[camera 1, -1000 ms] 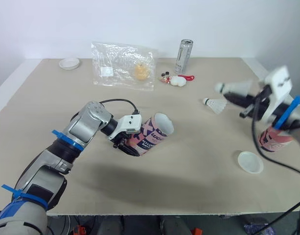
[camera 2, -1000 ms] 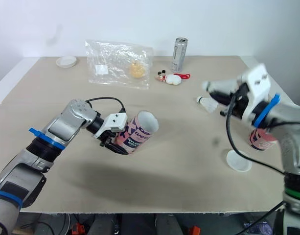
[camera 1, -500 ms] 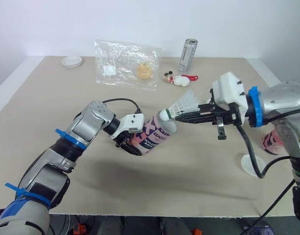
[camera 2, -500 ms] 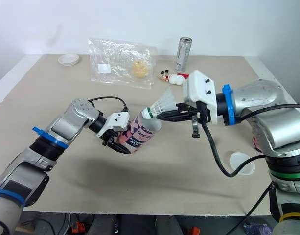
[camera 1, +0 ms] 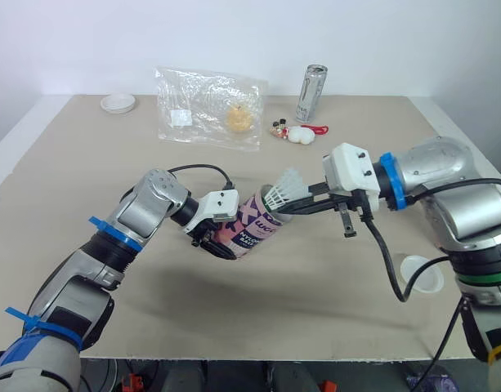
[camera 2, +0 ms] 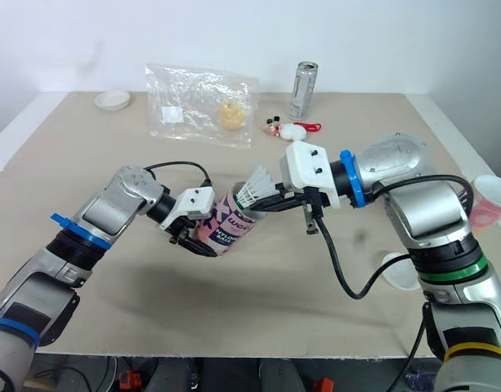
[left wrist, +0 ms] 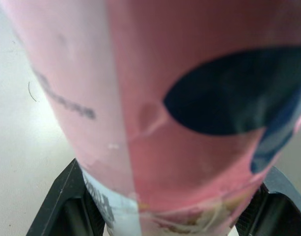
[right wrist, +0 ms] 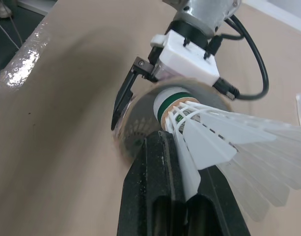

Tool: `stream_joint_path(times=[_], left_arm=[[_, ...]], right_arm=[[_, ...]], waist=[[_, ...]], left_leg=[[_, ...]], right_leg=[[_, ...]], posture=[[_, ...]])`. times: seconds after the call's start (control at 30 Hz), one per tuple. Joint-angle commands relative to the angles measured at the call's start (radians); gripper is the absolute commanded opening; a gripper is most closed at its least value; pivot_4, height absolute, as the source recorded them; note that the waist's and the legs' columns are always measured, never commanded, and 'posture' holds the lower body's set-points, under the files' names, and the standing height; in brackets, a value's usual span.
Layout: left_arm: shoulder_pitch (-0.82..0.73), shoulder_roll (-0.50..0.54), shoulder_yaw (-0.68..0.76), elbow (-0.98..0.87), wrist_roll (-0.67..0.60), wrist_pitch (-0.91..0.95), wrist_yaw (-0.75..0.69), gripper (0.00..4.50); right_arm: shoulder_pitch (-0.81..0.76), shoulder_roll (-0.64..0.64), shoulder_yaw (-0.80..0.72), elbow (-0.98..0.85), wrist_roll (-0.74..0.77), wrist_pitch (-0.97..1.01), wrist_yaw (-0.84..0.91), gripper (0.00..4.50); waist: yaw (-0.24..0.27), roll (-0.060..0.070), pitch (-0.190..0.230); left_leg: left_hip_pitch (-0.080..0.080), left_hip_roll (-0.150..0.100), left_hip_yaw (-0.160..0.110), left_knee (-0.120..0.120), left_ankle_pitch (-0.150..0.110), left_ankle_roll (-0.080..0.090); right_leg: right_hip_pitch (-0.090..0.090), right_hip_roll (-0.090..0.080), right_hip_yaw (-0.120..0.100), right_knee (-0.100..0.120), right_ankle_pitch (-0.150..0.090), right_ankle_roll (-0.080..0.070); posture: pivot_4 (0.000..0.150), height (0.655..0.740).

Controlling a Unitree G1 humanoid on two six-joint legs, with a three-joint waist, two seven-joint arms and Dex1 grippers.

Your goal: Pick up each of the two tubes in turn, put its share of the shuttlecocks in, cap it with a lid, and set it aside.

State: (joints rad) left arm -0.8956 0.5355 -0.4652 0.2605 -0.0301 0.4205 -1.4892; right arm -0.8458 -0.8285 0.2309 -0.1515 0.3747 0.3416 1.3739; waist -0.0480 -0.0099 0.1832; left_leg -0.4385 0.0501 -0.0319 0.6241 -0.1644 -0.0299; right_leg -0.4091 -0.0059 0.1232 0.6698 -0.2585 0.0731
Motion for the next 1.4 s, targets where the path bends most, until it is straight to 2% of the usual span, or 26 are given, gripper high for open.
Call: stream_joint_path(times=[0.03,0.1,0.3,0.47,0.63,0.83,0.97,1.17,1.4], left_arm=[[-0.001,0.008,0.011,-0.014,0.001,0.008,0.011,2.75],[0.001,0.009,0.012,-0.016,0.001,0.009,0.011,2.75],[-0.001,0.012,0.012,-0.010,0.004,0.005,0.010,2.75],[-0.005,0.012,0.011,-0.003,0.005,0.002,0.007,2.75],[-0.006,0.012,0.008,0.001,0.005,-0.001,0.003,2.75],[-0.009,0.005,0.007,0.009,0.006,-0.007,0.004,2.75],[-0.010,0.001,0.007,0.008,0.006,-0.008,0.005,2.75],[-0.010,-0.003,0.006,0.007,0.006,-0.010,0.007,2.75],[0.003,-0.006,0.004,-0.014,0.003,0.003,0.013,2.75]], right_arm=[[-0.045,0.016,-0.015,-0.004,0.006,0.012,0.017,0.75],[-0.049,0.018,-0.021,-0.003,0.007,0.020,0.020,1.37],[-0.040,-0.003,-0.069,-0.023,0.059,0.102,0.027,4.40],[-0.054,0.013,-0.206,0.005,0.164,0.275,-0.098,4.47],[0.023,0.050,-0.389,0.017,0.244,0.414,-0.314,4.47],[0.172,0.079,-0.492,0.071,0.131,0.407,-0.594,4.47],[0.273,0.138,-0.570,0.069,0.067,0.478,-0.844,4.47],[0.334,0.173,-0.558,0.094,0.012,0.431,-0.931,4.47],[0.308,0.216,-0.509,0.277,-0.035,0.313,-0.917,4.47]], waist=[[0.000,0.000,0.000],[0.000,0.000,0.000],[0.000,0.000,0.000],[0.000,0.000,0.000],[0.000,0.000,0.000],[0.000,0.000,0.000],[0.000,0.000,0.000],[0.000,0.000,0.000],[-0.002,0.000,0.000]], left_leg=[[0.000,0.000,0.000,0.000,0.000,0.000],[0.000,0.000,0.000,0.000,0.000,0.000],[0.000,0.000,0.000,0.000,0.000,0.000],[0.000,0.000,0.000,0.000,0.000,0.000],[0.000,0.000,-0.001,0.001,0.000,0.000],[0.000,0.000,-0.001,0.000,0.000,0.000],[0.000,0.000,0.000,0.001,0.000,0.000],[0.001,-0.001,0.000,0.001,0.000,0.000],[0.001,-0.001,0.000,0.001,0.000,0.000]], right_leg=[[0.000,0.000,0.000,0.000,0.000,0.000],[0.000,0.000,0.000,0.000,0.000,0.000],[0.000,0.000,0.000,0.000,0.000,0.000],[0.000,0.000,0.000,0.001,0.000,-0.001],[0.000,0.000,0.000,0.001,0.000,-0.001],[0.000,0.000,0.000,0.002,0.000,-0.001],[0.000,0.000,0.000,0.003,0.000,0.000],[0.000,0.000,0.001,0.003,0.000,0.000],[0.001,0.000,0.001,0.003,0.000,0.000]], posture=[[0.150,0.7400],[0.150,0.7400],[0.150,0.7400],[0.150,0.7400],[0.150,0.7400],[0.150,0.7400],[0.150,0.7400],[0.150,0.7400],[0.150,0.7400]])
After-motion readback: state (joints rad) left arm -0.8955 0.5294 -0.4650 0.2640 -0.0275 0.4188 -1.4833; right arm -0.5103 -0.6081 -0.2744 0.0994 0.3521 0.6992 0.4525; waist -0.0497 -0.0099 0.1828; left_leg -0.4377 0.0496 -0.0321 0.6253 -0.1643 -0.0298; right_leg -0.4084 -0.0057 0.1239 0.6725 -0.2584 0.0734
